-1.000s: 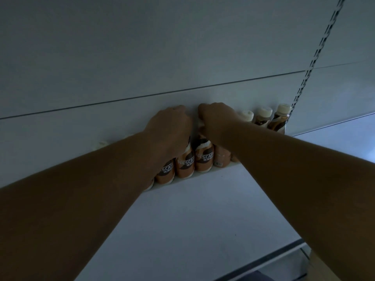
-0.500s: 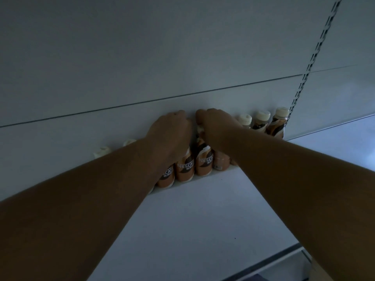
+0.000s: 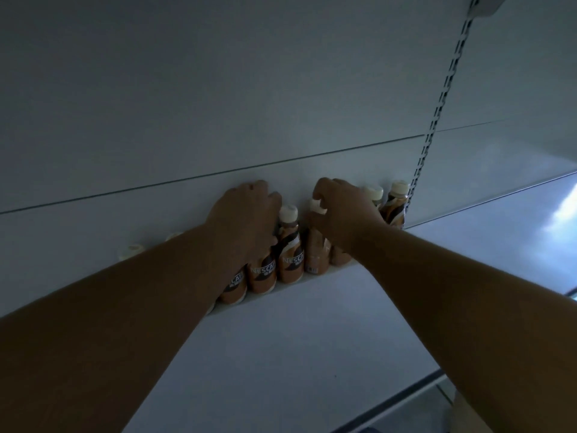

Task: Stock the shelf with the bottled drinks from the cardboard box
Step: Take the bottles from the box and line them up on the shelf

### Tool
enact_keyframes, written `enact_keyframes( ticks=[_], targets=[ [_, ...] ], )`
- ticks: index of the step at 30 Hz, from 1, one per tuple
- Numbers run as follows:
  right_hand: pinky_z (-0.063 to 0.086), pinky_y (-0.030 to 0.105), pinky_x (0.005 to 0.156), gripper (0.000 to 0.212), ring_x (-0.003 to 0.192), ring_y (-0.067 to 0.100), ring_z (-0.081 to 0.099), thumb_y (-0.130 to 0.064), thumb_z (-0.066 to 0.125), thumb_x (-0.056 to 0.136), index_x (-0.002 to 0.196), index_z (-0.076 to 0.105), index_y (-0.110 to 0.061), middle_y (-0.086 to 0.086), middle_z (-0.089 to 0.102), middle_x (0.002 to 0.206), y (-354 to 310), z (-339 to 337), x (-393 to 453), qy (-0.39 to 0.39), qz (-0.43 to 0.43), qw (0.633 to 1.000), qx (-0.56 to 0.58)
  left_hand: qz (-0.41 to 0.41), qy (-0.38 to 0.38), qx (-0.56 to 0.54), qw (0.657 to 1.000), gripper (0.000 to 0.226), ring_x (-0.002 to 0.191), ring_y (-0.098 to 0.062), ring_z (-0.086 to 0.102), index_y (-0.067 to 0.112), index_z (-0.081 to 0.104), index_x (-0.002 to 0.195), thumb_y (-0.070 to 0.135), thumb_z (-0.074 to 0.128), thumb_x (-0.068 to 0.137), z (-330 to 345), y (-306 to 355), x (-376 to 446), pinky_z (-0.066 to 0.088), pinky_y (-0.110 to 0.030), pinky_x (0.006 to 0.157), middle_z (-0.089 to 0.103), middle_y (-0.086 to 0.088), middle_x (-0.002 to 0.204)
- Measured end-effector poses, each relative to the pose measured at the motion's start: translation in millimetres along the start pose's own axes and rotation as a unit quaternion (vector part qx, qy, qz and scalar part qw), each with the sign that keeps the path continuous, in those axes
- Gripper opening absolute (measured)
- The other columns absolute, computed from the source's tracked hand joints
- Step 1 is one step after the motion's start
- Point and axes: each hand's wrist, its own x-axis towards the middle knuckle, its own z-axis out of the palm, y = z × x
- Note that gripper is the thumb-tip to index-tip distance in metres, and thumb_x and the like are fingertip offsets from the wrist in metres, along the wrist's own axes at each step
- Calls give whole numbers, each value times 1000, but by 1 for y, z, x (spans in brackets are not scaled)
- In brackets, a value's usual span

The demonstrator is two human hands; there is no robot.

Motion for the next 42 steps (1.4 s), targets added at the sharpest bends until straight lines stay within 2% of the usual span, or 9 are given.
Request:
enact_keyframes(
  ticks=[3, 8, 15, 18, 22, 25, 28, 32, 42],
  targets=[
    [41, 31, 61, 18, 73, 19, 52, -31, 62, 86, 87, 50, -19, 2, 52, 86, 25, -9, -7, 7, 14, 1000, -7, 49, 54, -35, 997, 34, 87, -29, 52, 11, 53, 102, 39, 61, 84, -2, 13, 12, 40, -39, 68, 51, -11, 99],
    [37, 21, 53, 16, 71, 14, 52, -29, 61, 87, 100, 57, -19, -2, 50, 88, 59, -8, -13, 26, 23, 999, -23, 66, 62, -76, 993, 30, 85, -29, 52, 10, 55, 106, 32, 56, 87, 3, 46, 44, 39, -38, 66, 54, -12, 98],
    [43, 28, 74, 41, 98, 24, 58, -25, 61, 89, 128, 52, -18, 10, 55, 119, 73, -6, 9, 6, 6, 999, -34, 27, -44, 27, 998, 30, 69, -22, 48, 15, 65, 93, 44, 58, 89, 7, 69, 78, 33, -33, 62, 64, -7, 88],
    [40, 29, 71, 32, 90, 22, 55, -29, 58, 91, 120, 56, -15, 10, 55, 110, 76, -7, 16, -23, 16, 998, -59, 28, -65, 19, 997, 27, 80, -26, 57, 13, 66, 97, 38, 62, 88, 4, 71, 82, 35, -34, 65, 63, -9, 89],
    [40, 29, 59, 21, 73, 18, 53, -29, 58, 91, 106, 54, -14, 6, 58, 91, 77, -11, 21, -37, 12, 998, -51, 49, -48, 4, 998, 11, 72, -19, 46, 13, 61, 98, 18, 54, 90, 0, 75, 81, 36, -33, 66, 46, -2, 78],
    [44, 29, 51, 20, 62, 16, 55, -29, 58, 91, 104, 47, -17, 4, 58, 80, 74, -12, 25, -65, 21, 997, -29, 44, -65, 3, 997, 14, 77, -22, 51, 10, 61, 103, 13, 55, 90, -5, 77, 82, 38, -32, 66, 49, -6, 88],
    [46, 32, 57, 29, 67, 19, 55, -32, 61, 89, 108, 46, -15, 3, 55, 80, 72, -11, 30, -72, 29, 997, -31, 28, -66, 22, 997, 21, 89, -26, 56, 11, 60, 110, 16, 60, 89, -5, 76, 82, 38, -32, 66, 51, -10, 106],
    [49, 37, 69, 27, 81, 24, 57, -32, 59, 90, 108, 51, -13, 6, 58, 89, 73, -5, 33, -65, 42, 996, -49, 27, -56, -20, 998, 20, 85, -25, 57, 12, 63, 107, 18, 61, 89, -1, 73, 83, 37, -31, 63, 55, -10, 106],
    [51, 36, 70, 28, 82, 23, 58, -32, 63, 87, 106, 55, -13, 6, 59, 91, 68, -9, 26, -55, 36, 997, -36, 38, -44, -63, 996, 23, 89, -27, 59, 13, 65, 107, 17, 66, 85, 6, 65, 83, 38, -31, 66, 57, -10, 107]
  ],
)
